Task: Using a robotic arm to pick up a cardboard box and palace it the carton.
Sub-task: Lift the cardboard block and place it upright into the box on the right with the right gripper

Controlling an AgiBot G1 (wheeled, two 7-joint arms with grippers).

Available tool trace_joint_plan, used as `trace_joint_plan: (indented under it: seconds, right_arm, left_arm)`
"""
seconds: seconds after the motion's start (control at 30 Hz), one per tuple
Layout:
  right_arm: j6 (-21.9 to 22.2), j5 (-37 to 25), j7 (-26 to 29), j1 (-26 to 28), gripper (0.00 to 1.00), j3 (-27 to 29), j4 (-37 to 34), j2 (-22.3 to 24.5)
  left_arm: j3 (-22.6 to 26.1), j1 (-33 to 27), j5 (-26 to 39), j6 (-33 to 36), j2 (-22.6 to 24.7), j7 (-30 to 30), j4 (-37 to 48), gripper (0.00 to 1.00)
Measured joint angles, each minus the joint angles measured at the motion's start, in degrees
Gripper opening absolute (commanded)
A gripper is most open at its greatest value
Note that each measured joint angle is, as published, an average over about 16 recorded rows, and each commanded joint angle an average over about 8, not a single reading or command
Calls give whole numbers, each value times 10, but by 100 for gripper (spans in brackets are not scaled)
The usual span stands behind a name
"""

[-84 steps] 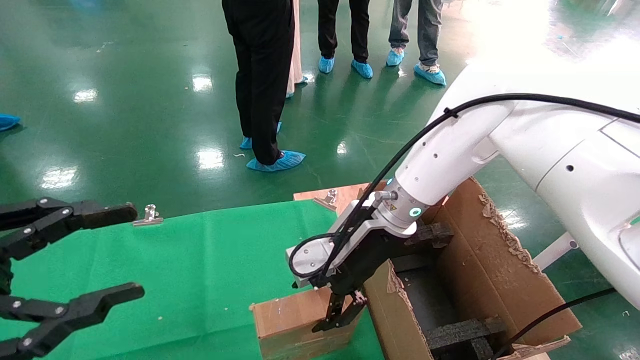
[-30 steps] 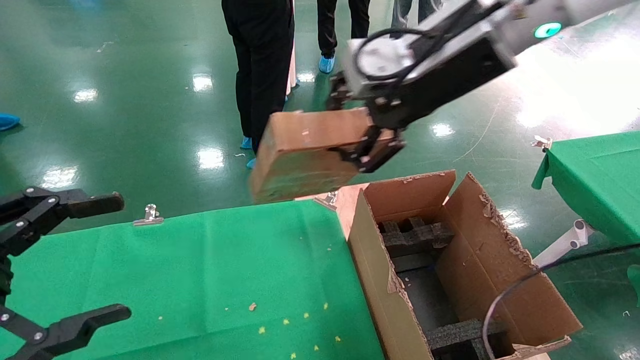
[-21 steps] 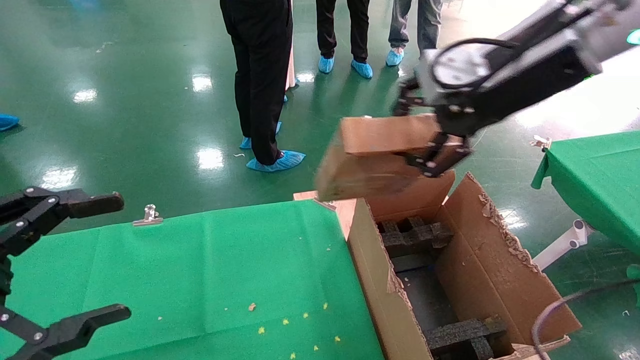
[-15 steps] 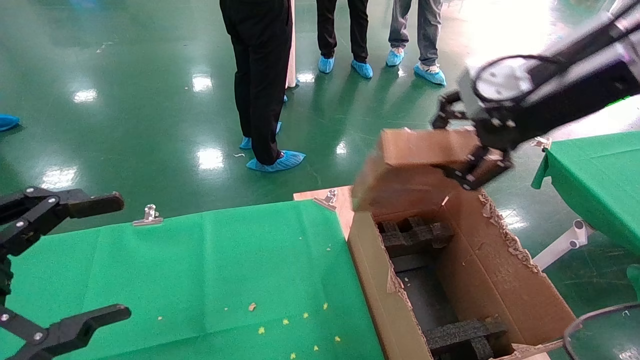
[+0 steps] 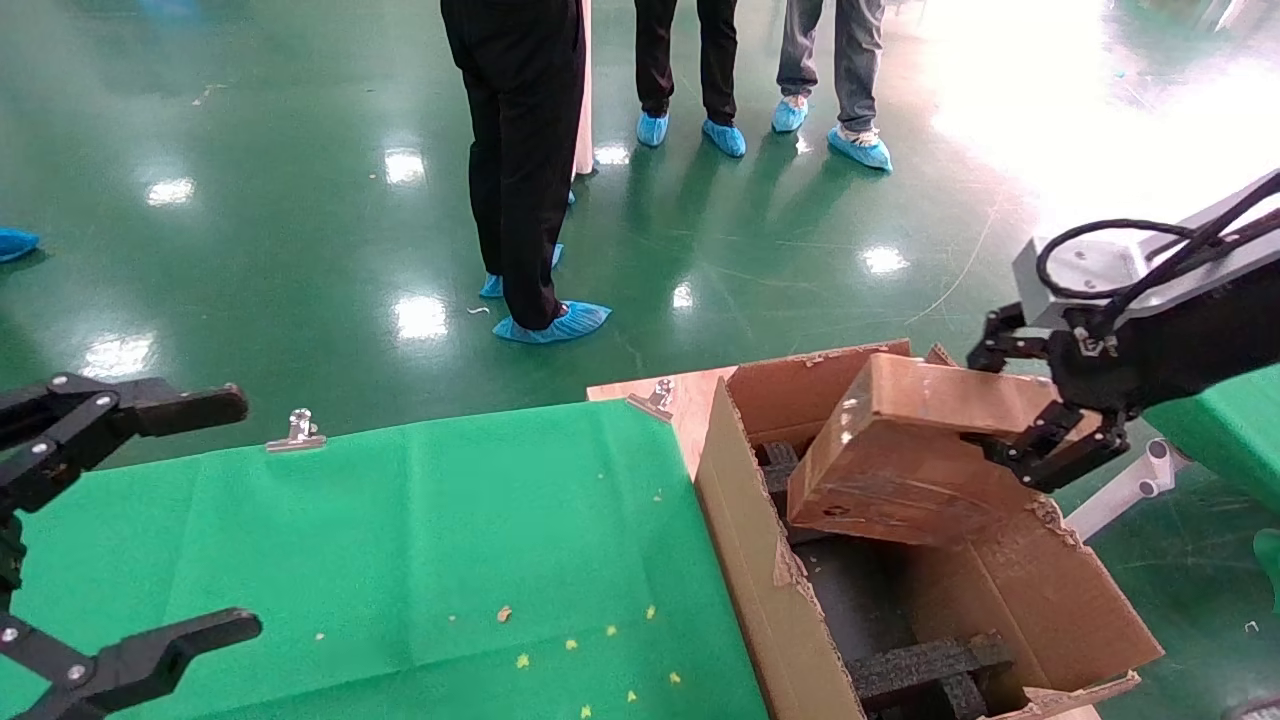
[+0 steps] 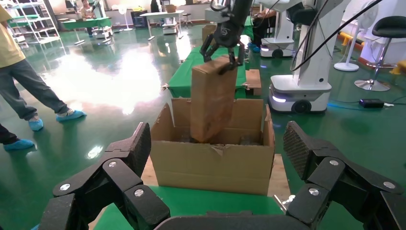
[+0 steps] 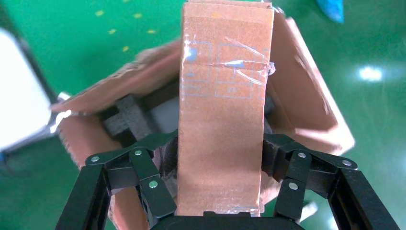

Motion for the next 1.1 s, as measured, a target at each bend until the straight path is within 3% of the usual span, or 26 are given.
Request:
trace_joint_plan:
  seconds: [0.33, 0.7, 1.1]
  right_arm:
    - [44, 33, 99, -27, 0, -19, -30, 43]
    - [124, 41, 193, -54, 0, -27, 26, 97]
    - [160, 18, 231, -48, 0, -38, 71, 117]
  left_arm:
    - [0, 0, 0, 0, 0, 0, 0, 100]
    - [0, 0, 0, 0, 0, 0, 0, 100]
    - [0, 0, -1, 0, 0, 0, 0, 100]
